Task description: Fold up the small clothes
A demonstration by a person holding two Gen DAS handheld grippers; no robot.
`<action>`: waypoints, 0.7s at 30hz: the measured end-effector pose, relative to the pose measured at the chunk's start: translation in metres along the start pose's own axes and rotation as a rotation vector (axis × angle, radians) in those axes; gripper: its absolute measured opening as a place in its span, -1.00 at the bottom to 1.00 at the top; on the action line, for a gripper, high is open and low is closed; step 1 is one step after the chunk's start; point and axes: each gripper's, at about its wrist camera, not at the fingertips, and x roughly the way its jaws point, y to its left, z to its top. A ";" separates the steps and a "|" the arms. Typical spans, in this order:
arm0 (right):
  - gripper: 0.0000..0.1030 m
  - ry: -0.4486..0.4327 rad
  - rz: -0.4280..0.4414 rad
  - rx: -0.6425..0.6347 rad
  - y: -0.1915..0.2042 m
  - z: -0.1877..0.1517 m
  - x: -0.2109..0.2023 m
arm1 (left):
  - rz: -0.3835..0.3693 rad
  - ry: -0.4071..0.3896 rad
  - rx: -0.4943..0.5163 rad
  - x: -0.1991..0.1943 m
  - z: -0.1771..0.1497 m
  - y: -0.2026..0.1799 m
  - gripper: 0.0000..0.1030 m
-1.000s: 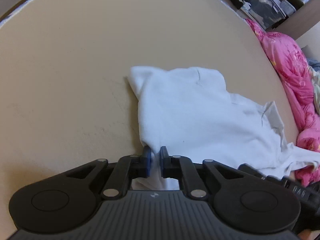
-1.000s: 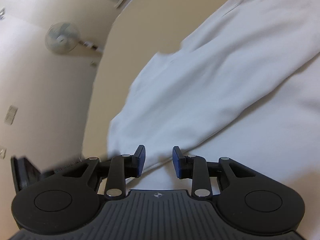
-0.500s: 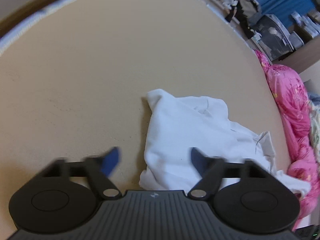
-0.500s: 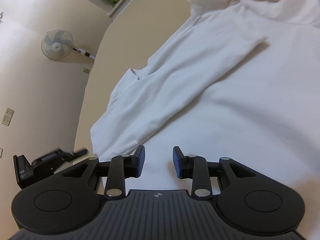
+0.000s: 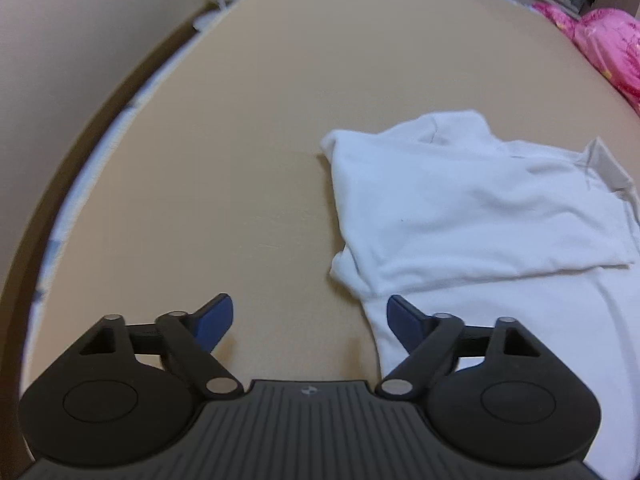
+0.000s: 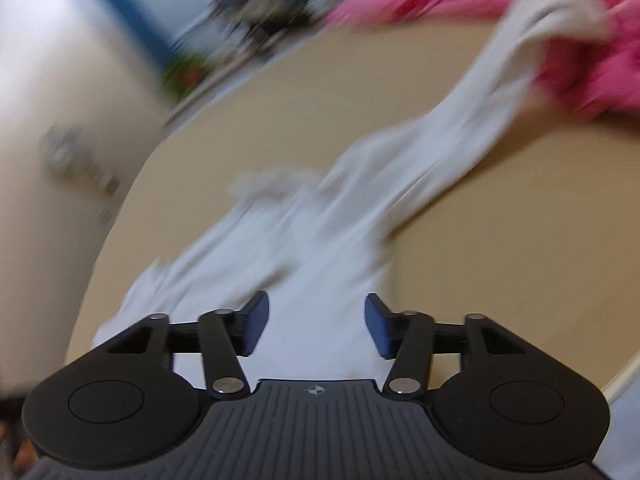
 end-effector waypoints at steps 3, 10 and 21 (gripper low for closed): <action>0.12 -0.132 -0.075 0.109 -0.057 0.046 -0.008 | -0.011 0.007 -0.011 -0.032 -0.028 -0.005 0.80; 0.20 -0.309 -0.120 0.417 -0.165 0.140 0.012 | -0.014 0.107 0.029 -0.047 -0.062 -0.059 0.80; -0.82 -0.478 -0.067 0.702 -0.228 0.202 0.023 | -0.016 0.111 0.094 -0.056 -0.060 -0.100 0.80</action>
